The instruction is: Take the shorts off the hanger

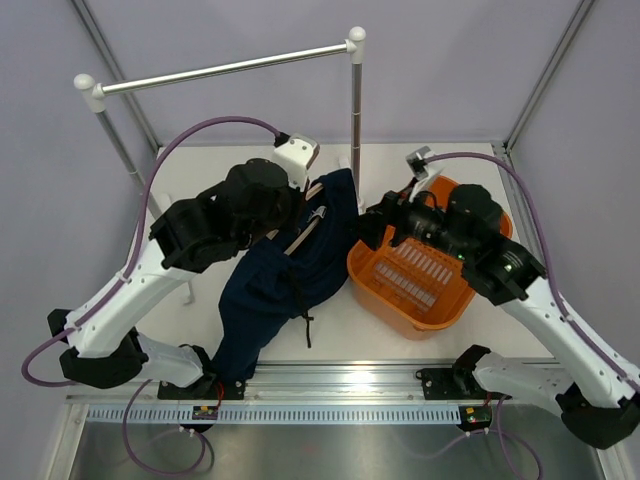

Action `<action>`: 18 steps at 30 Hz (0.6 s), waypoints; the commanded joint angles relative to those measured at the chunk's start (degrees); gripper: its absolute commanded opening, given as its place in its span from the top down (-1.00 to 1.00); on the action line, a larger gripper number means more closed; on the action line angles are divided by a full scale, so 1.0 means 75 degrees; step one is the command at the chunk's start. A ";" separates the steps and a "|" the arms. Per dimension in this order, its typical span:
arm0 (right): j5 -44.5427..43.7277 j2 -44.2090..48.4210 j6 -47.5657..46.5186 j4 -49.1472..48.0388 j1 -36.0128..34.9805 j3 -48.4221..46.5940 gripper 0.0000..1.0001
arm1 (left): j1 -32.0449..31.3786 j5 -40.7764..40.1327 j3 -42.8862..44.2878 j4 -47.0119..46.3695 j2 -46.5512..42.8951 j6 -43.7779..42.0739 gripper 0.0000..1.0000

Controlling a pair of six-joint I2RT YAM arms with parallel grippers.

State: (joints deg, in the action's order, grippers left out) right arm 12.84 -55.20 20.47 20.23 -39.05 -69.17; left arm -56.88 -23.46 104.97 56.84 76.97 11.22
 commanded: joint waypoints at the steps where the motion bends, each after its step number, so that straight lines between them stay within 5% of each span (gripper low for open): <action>1: -0.1379 -0.0771 -0.0467 0.0443 -0.0675 -0.0620 -0.51 | -0.0185 -0.0446 0.0090 -0.0723 -0.0454 0.0121 1.00; 12: -0.2473 -0.2202 -0.0643 0.0268 -0.1251 -0.1547 -0.33 | -0.0548 -0.0457 -0.0085 -0.0606 -0.0688 0.0156 1.00; 18: -0.2731 -0.2483 -0.0585 0.0045 -0.1262 -0.1711 0.40 | -0.0560 -0.0505 -0.0448 -0.0559 -0.0969 0.0168 1.00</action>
State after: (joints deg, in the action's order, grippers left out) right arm -4.14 -73.08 16.36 23.49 -47.90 -79.50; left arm -60.73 -25.61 101.84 56.71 72.66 12.08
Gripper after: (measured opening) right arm 0.356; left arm 0.057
